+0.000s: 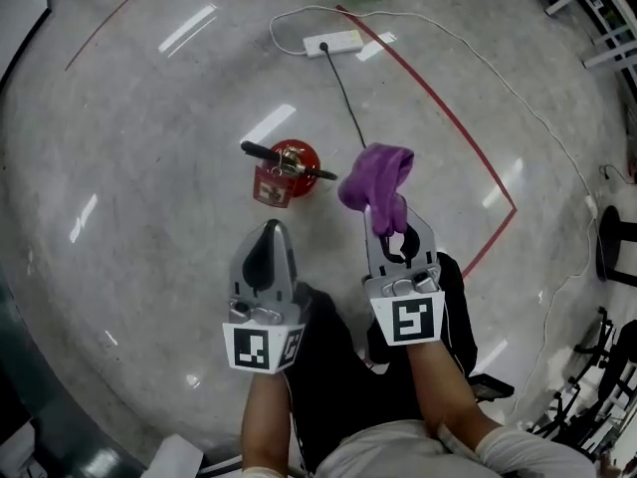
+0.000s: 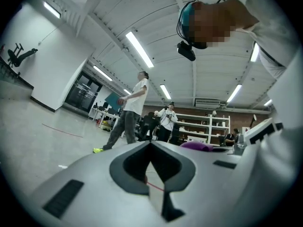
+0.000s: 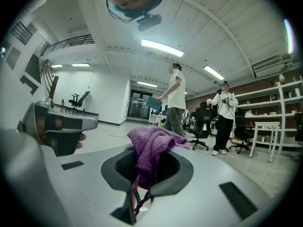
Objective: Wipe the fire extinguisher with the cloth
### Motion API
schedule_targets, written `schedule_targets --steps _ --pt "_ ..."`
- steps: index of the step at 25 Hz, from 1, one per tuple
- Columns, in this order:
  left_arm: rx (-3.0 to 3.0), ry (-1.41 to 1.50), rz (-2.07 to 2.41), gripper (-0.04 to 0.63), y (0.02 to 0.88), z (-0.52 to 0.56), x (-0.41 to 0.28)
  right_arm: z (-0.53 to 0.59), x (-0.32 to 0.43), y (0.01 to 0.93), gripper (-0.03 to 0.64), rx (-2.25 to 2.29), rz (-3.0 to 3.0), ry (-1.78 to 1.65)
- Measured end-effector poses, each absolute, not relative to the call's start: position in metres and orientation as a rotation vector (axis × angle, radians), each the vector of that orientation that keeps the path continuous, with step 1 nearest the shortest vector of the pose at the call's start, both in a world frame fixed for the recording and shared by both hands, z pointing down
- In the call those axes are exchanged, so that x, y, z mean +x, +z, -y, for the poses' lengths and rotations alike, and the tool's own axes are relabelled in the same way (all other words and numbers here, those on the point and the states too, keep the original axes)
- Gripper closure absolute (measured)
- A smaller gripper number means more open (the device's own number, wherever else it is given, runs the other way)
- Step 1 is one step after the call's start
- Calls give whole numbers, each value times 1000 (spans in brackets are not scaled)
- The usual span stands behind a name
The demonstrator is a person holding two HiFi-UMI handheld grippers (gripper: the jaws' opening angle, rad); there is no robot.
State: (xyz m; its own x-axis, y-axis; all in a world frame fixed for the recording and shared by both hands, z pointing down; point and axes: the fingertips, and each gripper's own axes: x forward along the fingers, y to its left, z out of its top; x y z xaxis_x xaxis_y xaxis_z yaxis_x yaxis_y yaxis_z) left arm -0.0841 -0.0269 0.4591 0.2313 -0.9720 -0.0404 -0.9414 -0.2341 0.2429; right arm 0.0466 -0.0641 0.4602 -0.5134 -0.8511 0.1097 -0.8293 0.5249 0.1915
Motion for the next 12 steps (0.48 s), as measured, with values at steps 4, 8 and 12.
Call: schedule_targets --steps 4,8,12 --pt "2376 -289 1796 591 500 29 -80 70 30 523 568 1388 2506 -143" --pt "2387 -327 1786 591 515 26 -86 78 10 576 568 1315 2428 -66" --pt "2397 -367 1779 591 518 23 -91 87 -9 602 568 1270 2403 -111"
